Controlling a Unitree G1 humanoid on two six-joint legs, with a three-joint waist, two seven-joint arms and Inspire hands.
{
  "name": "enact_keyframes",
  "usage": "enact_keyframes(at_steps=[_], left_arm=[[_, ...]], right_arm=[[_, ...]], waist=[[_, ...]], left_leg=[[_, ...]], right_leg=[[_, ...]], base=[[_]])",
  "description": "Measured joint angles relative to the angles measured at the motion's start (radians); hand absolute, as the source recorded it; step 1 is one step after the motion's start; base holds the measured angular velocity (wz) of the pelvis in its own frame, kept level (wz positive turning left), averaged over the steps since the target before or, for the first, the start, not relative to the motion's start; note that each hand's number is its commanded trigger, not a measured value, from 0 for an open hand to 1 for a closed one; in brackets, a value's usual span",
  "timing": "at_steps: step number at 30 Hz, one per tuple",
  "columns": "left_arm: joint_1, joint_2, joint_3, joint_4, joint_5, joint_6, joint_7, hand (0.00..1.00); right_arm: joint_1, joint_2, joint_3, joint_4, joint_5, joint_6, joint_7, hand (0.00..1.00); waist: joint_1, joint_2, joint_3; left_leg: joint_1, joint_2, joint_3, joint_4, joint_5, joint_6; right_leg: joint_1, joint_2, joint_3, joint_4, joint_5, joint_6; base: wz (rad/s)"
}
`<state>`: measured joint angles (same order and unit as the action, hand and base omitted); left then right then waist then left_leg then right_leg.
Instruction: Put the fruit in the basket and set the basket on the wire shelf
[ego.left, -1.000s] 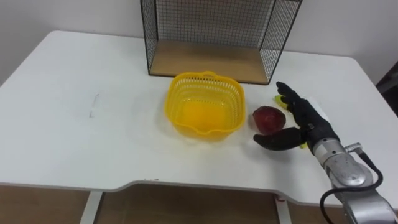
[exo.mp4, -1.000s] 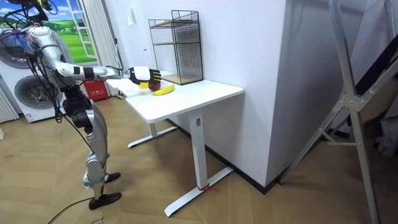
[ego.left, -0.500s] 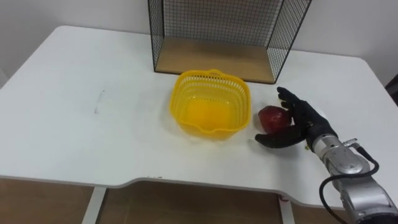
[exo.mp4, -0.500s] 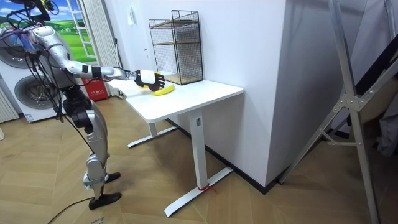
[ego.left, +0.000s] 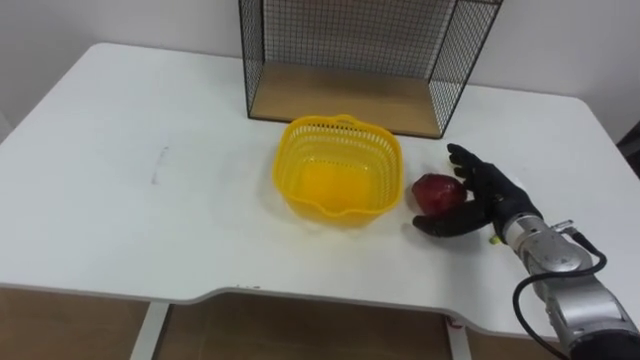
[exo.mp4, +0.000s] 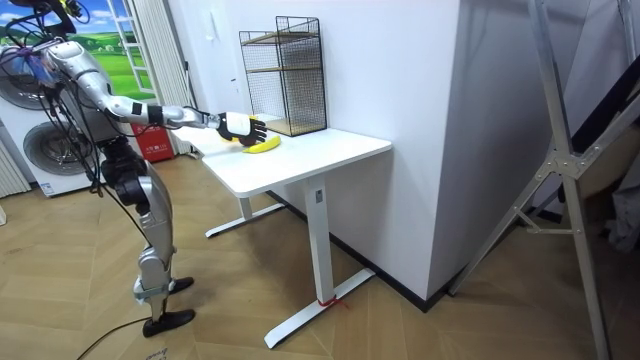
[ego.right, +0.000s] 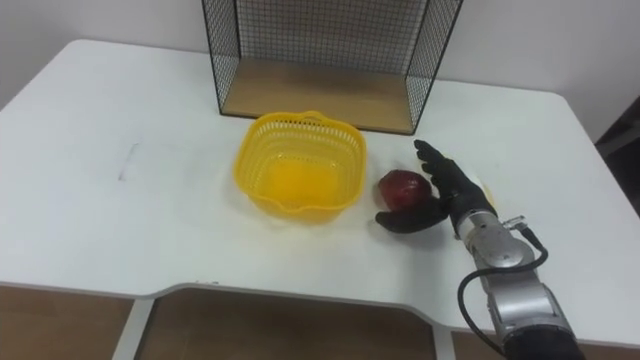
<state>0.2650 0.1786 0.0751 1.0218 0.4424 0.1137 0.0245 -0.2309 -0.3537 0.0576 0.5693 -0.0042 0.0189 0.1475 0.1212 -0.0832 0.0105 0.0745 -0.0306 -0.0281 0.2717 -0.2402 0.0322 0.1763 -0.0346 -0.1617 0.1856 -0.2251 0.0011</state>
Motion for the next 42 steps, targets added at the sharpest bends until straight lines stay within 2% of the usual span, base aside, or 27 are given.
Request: enact_keyframes(at_steps=[6,10,19,20,21,22,23,29,34,42], left_arm=[[0.003,-0.001,0.0,0.002,0.0,0.012,0.0,0.0],[0.003,-0.001,0.0,0.002,0.0,0.021,0.0,0.0],[0.003,-0.001,0.0,0.001,0.0,0.031,0.0,0.0],[0.003,-0.001,0.0,0.001,0.0,0.031,0.0,0.0],[0.002,-0.001,0.0,0.002,0.0,0.032,0.0,0.0],[0.003,-0.001,0.0,0.004,0.0,0.032,0.0,0.0],[0.002,-0.001,0.0,0.01,0.0,0.033,0.0,0.0],[0.002,-0.001,0.0,0.015,0.0,0.04,-0.017,0.0],[0.001,0.0,-0.001,0.016,0.0,0.041,-0.019,0.0],[-0.001,0.0,-0.004,0.016,0.0,0.04,-0.019,0.0]], right_arm=[[0.0,0.0,0.0,0.0,0.0,0.004,0.008,0.0],[0.0,0.0,0.0,0.0,0.0,0.004,0.008,0.0],[0.0,0.0,0.0,0.0,0.0,0.005,0.017,0.0],[0.0,0.0,0.0,0.002,-0.001,0.005,0.021,0.11],[-0.001,0.0,0.0,0.008,-0.001,0.005,0.025,0.55],[-0.001,0.0,0.0,0.025,-0.001,0.006,0.034,0.85],[-0.002,0.0,0.0,0.042,-0.002,0.008,0.047,1.0],[-0.023,-0.012,-0.004,0.051,-0.045,0.02,0.051,1.0],[-0.026,-0.015,-0.003,0.061,-0.084,0.028,0.053,1.0],[-0.026,-0.015,-0.003,0.082,-0.084,0.026,0.07,1.0]], waist=[[0.004,0.006,-0.0029],[0.01,0.014,-0.0083],[0.009,0.016,-0.0079],[0.009,0.015,-0.0073],[0.009,0.015,-0.007],[0.01,0.014,-0.0049],[0.011,0.013,-0.0047],[0.011,0.0,0.0],[0.012,-0.012,-0.0044],[0.011,-0.01,-0.0048]], left_leg=[[-0.012,0.0,-0.004,0.003,0.001,-0.001],[-0.01,0.0,-0.004,0.003,0.001,-0.001],[-0.011,0.0,-0.005,0.001,0.001,-0.002],[-0.01,0.0,-0.005,0.0,0.001,-0.002],[-0.008,0.0,-0.005,0.0,0.001,-0.002],[-0.001,0.0,-0.005,-0.001,0.001,-0.002],[0.003,0.0,-0.005,-0.003,0.001,-0.002],[0.0,0.001,-0.005,-0.001,0.001,-0.002],[-0.001,0.0,-0.005,0.005,0.001,-0.002],[0.006,0.001,-0.005,0.004,0.0,-0.002]], right_leg=[[0.002,0.001,-0.006,0.001,0.001,-0.002],[0.004,0.001,-0.007,0.001,0.001,-0.002],[0.006,0.001,-0.011,0.0,0.001,-0.002],[0.007,0.001,-0.011,0.0,0.001,-0.002],[0.009,0.001,-0.01,0.0,0.001,-0.002],[0.015,0.001,-0.01,0.0,0.001,-0.002],[0.018,0.001,-0.011,0.0,0.001,-0.002],[0.016,0.001,-0.013,0.0,0.001,-0.002],[0.016,0.001,-0.016,0.0,0.001,-0.002],[0.017,0.001,-0.019,0.0,0.001,-0.002]], base=[[0.02],[0.0],[0.0],[0.0],[0.0],[0.0],[0.0],[0.0],[0.0],[0.0]])
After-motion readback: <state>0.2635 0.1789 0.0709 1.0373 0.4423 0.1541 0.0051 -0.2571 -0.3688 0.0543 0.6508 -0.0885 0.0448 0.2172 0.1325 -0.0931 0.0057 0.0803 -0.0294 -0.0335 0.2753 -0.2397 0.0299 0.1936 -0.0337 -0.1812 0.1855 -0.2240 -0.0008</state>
